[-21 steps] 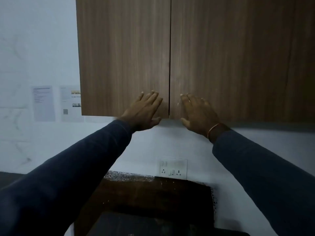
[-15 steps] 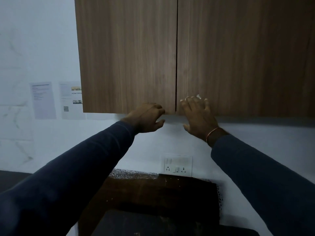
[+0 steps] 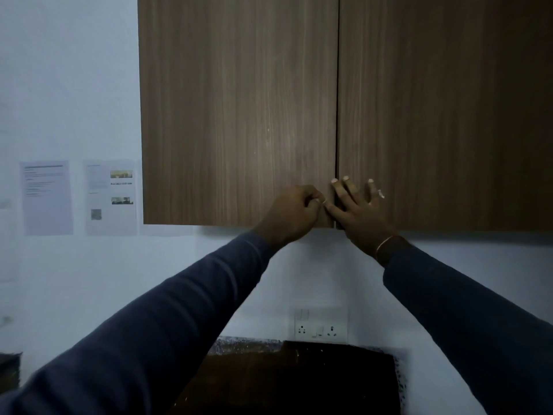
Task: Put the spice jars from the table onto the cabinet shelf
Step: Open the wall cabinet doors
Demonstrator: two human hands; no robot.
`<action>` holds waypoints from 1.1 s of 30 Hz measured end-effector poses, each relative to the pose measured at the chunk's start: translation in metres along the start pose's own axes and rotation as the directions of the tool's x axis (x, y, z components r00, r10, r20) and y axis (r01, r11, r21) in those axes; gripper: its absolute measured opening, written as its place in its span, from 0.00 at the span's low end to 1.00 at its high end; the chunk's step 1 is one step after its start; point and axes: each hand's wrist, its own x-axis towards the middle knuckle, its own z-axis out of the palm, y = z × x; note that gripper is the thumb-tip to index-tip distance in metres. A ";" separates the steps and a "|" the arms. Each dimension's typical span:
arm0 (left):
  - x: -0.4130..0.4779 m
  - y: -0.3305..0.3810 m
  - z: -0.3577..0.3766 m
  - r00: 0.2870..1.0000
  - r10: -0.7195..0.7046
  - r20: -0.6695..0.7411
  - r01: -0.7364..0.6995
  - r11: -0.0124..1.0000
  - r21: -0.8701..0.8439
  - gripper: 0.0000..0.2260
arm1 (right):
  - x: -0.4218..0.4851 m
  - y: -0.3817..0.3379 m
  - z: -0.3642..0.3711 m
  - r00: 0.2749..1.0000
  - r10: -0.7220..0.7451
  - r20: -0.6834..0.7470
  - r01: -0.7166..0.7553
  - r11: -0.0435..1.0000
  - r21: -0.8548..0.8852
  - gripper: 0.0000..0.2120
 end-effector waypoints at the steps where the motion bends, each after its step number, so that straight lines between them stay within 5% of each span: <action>1: 0.001 -0.002 0.002 1.000 0.005 0.004 -0.005 1.000 -0.019 0.09 | 0.000 0.004 -0.002 0.999 -0.031 0.011 0.031 0.999 -0.015 0.35; 8: 0.000 0.005 0.004 0.982 -0.120 0.145 0.142 0.977 -0.158 0.15 | -0.027 0.027 -0.040 0.986 -0.164 0.031 0.165 0.986 -0.012 0.26; 12: 0.004 0.038 0.011 0.976 -0.165 0.138 0.214 0.829 -0.516 0.16 | -0.053 0.037 -0.088 0.985 -0.167 -0.042 0.170 0.982 0.088 0.20; 16: 0.000 0.089 0.026 0.966 -0.135 0.222 0.260 0.535 -0.804 0.20 | -0.082 0.050 -0.129 0.979 0.034 -0.200 0.029 0.952 0.303 0.13; 18: -0.008 0.107 0.029 0.969 -0.155 0.190 0.241 0.456 -0.856 0.20 | -0.093 0.056 -0.145 0.934 0.274 -0.229 -0.137 0.867 0.480 0.22; 22: -0.021 0.139 0.040 0.981 -0.112 0.159 0.190 0.386 -0.903 0.14 | -0.117 0.070 -0.176 0.773 0.634 0.031 -0.463 0.530 0.711 0.40; 25: -0.026 0.168 0.051 0.989 -0.048 0.141 0.149 0.309 -0.939 0.13 | -0.141 0.088 -0.198 0.727 0.677 0.111 -0.558 0.490 0.669 0.37; 30: -0.024 0.222 0.082 0.985 0.115 0.130 0.081 0.356 -0.931 0.13 | -0.184 0.113 -0.232 0.687 0.726 0.030 -0.569 0.512 0.643 0.11; 33: -0.022 0.261 0.109 0.960 0.269 0.072 -0.053 0.431 -0.901 0.15 | -0.220 0.140 -0.248 0.624 0.781 -0.001 -0.601 0.481 0.639 0.08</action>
